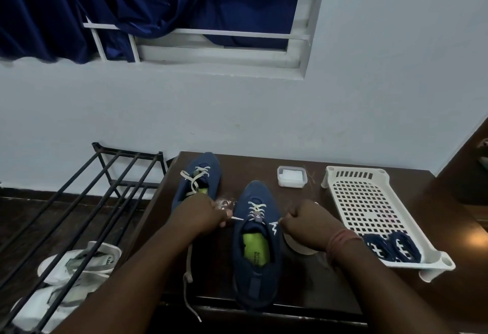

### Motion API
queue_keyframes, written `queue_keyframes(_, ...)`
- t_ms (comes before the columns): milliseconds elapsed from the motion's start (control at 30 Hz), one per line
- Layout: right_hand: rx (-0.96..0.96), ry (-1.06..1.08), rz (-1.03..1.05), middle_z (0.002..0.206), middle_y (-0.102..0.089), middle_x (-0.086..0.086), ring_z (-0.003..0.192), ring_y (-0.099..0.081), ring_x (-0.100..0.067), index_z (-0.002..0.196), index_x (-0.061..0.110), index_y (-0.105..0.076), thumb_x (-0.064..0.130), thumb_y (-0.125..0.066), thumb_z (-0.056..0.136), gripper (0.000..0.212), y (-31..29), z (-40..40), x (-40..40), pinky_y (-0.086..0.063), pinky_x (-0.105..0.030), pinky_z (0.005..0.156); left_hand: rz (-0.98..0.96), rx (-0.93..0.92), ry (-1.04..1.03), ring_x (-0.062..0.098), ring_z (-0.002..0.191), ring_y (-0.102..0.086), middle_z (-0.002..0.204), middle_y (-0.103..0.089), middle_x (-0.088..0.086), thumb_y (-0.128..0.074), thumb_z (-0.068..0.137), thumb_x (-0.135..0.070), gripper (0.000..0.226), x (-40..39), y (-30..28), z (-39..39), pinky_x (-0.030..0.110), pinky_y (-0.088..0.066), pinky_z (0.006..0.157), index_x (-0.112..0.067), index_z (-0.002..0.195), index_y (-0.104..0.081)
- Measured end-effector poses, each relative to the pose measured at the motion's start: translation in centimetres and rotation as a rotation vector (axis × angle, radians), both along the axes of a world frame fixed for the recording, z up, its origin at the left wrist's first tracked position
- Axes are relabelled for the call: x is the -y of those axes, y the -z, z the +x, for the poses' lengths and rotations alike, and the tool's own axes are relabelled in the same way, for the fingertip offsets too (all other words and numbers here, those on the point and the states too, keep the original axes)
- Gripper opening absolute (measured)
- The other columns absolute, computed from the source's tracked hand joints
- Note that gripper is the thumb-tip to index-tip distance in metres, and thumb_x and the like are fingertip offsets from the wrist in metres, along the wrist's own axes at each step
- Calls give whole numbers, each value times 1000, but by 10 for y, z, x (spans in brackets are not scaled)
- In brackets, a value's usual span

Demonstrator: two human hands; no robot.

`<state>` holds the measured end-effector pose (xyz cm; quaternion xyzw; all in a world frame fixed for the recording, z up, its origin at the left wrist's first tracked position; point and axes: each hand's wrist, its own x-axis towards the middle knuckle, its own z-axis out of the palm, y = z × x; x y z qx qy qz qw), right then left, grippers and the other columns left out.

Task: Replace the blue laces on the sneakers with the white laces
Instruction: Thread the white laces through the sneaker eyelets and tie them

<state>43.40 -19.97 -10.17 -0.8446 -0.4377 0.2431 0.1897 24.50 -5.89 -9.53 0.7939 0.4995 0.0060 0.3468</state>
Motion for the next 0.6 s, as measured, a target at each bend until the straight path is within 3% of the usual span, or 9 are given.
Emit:
queue_keyframes(167, -220, 95, 101, 57, -47, -1, 54, -43, -14, 62, 16, -52, 23, -58, 87, 26, -47, -9, 19, -35, -24, 54, -333, 393, -143, 10, 36, -35, 46, -43, -6, -58, 97, -44, 39, 16, -43, -12, 17, -29, 39, -14, 71, -61)
queue_keyframes(267, -309, 96, 110, 68, -70, -2, 66, -58, -19, 61, 13, -66, 31, -54, 90, 36, -74, -15, 28, -44, -30, 68, -370, 518, -146, 8, 36, -30, 49, -40, -6, -55, 100, -38, 34, 20, -73, -19, 19, -25, 40, -11, 80, -63)
queue_keyframes(333, -336, 91, 83, 64, -70, -8, 63, -62, -25, 61, 12, -65, 32, -51, 93, 40, -94, -20, 33, -48, -33, 65, -332, 544, -158, 8, 38, -28, 52, -40, -4, -54, 101, -33, 32, 24, -100, -22, 19, -23, 41, -9, 83, -65)
queue_keyframes(433, -298, 92, 37, 53, -55, -5, 46, -50, -22, 65, 12, -62, 20, -55, 93, 30, -132, -28, 35, -39, -22, 47, -207, 456, -121, 14, 52, -40, 68, -53, 4, -60, 97, -30, 29, 29, -137, -24, 22, -30, 47, -9, 82, -74)
queue_keyframes(533, -165, 64, -20, 49, -56, -2, 40, -47, -20, 60, 12, -62, 15, -61, 89, 29, -174, -34, 35, -39, -21, 47, -120, 343, -40, 17, 51, -38, 69, -56, 4, -64, 91, -22, 21, 40, -175, -27, 22, -29, 47, -11, 82, -79)
queue_keyframes(600, -129, 46, -35, 46, -60, 0, 36, -49, -17, 68, 7, -63, 15, -55, 94, 28, -199, -38, 35, -42, -20, 49, -109, 342, -27, 16, 48, -33, 69, -54, 5, -61, 93, -14, 17, 48, -197, -27, 23, -26, 46, -4, 91, -76)
